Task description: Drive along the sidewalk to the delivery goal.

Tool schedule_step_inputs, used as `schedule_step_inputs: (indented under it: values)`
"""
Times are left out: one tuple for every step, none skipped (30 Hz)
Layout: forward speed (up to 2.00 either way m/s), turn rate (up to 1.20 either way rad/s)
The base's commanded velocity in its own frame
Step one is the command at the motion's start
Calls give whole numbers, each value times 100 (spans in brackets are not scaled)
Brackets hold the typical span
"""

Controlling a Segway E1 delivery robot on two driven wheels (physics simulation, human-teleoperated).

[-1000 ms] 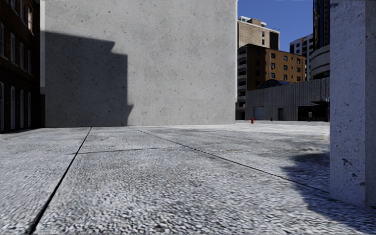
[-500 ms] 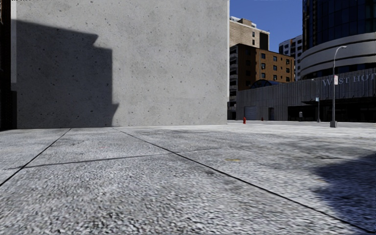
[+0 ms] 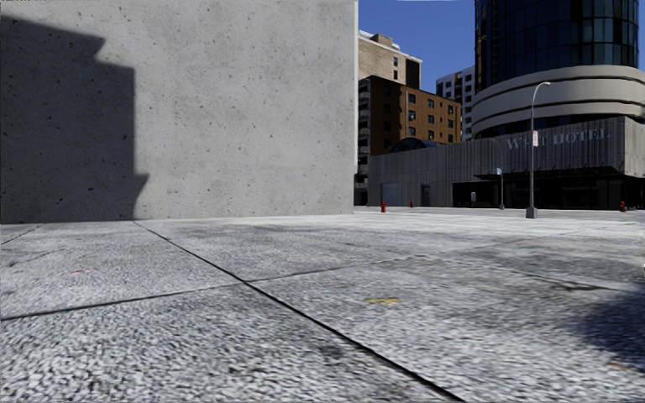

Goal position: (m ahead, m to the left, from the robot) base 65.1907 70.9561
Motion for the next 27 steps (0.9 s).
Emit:
schedule_step_inputs:
  values:
    - [200,-40]
    - [200,-40]
    - [200,-40]
    - [200,-40]
    - [200,-40]
    - [200,-40]
    - [200,-40]
    - [200,-40]
    - [200,-40]
    - [200,-40]
    - [200,-40]
    - [200,-40]
    - [200,-40]
    - [200,-40]
    - [200,-40]
    - [200,-40]
    - [200,-40]
    - [200,-40]
    - [200,-18]
    - [200,-18]
    - [200,0]
    - [200,0]
    - [200,0]
    - [200,0]
    - [200,0]
    - [200,0]
    - [200,0]
